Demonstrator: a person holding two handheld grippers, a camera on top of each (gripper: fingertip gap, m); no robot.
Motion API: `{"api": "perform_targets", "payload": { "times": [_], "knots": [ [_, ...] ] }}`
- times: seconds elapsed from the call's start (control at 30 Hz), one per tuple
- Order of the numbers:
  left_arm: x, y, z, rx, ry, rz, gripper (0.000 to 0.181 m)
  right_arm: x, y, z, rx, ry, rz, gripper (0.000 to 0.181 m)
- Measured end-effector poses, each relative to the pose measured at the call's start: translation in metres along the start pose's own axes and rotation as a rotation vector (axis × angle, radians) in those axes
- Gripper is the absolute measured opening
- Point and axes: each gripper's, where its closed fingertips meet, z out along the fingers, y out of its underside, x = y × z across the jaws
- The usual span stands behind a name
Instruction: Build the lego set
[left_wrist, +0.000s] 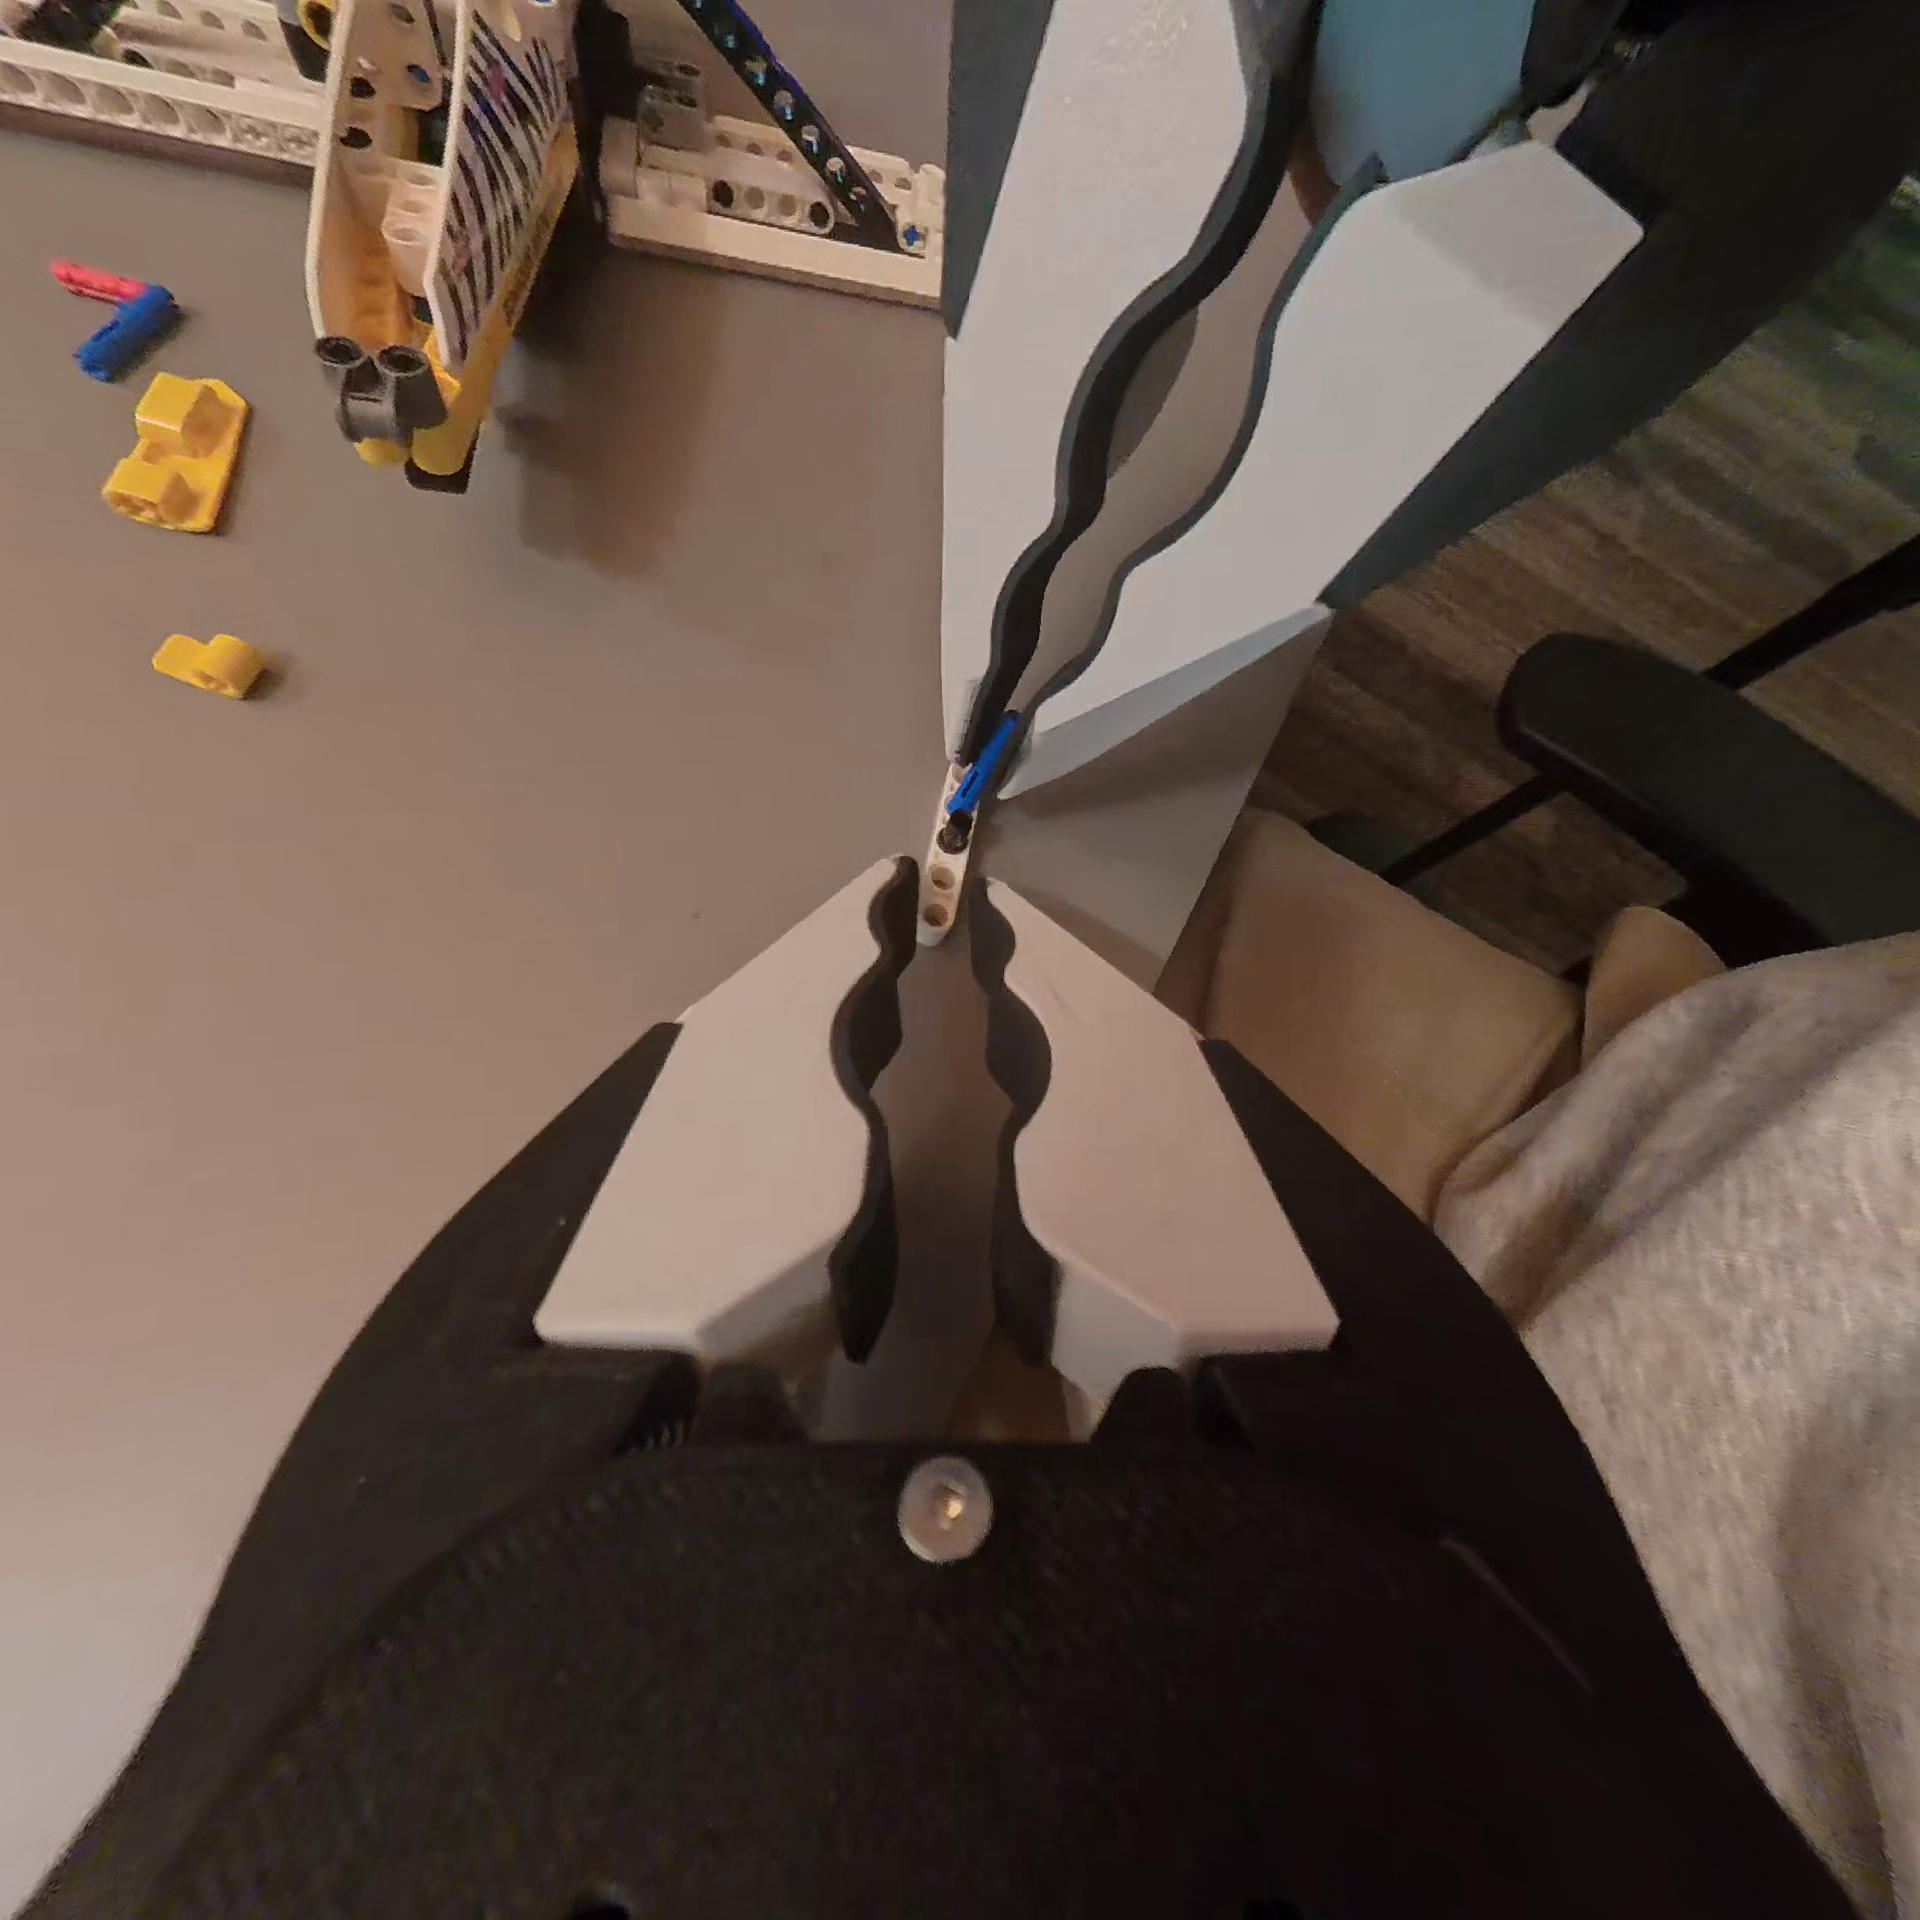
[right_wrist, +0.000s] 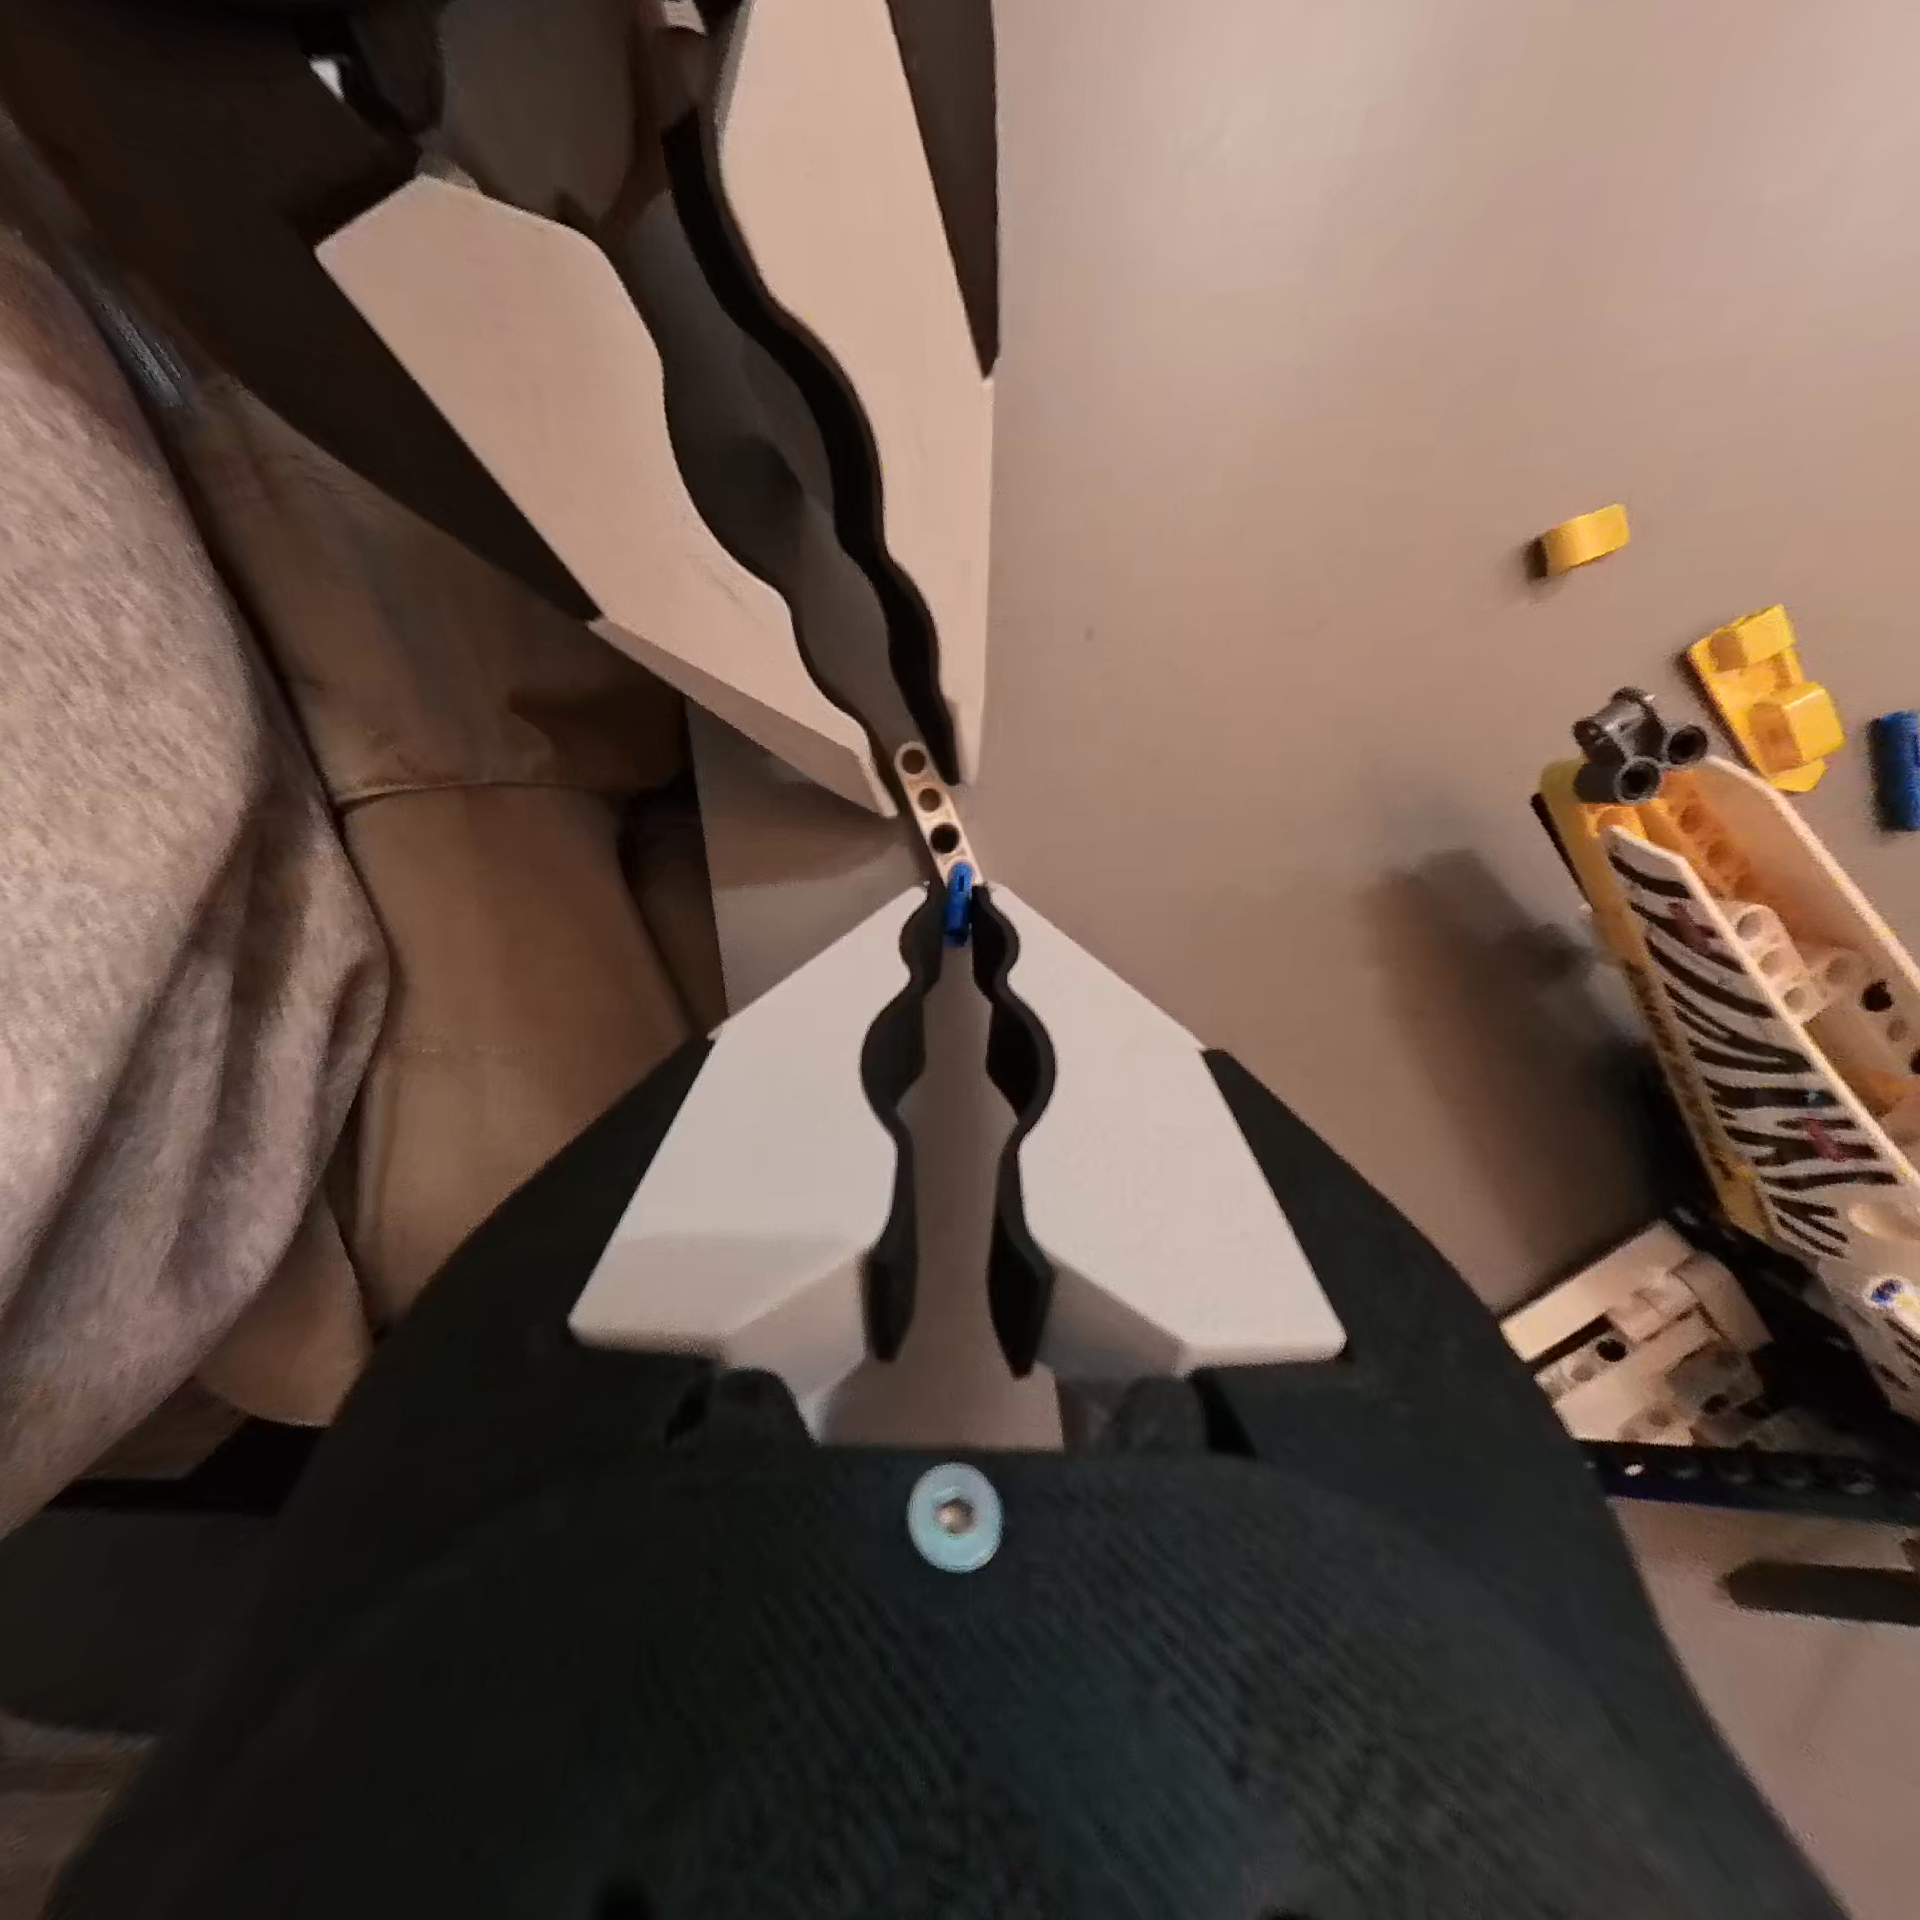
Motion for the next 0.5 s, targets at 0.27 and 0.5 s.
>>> {"api": "perform_targets", "payload": {
  "times": [0.27,0.5],
  "knots": [
    [0.0013,0.0,0.001,-0.003,0.011,-0.001,0.004,0.0011,-0.0003,0.0003,-0.128,-0.069,0.036,0.003],
    [0.0042,0.0016,0.0013,-0.016,0.044,-0.011,0.0,0.0029,-0.0061,0.0032,-0.209,-0.156,0.066,0.003]
  ]
}}
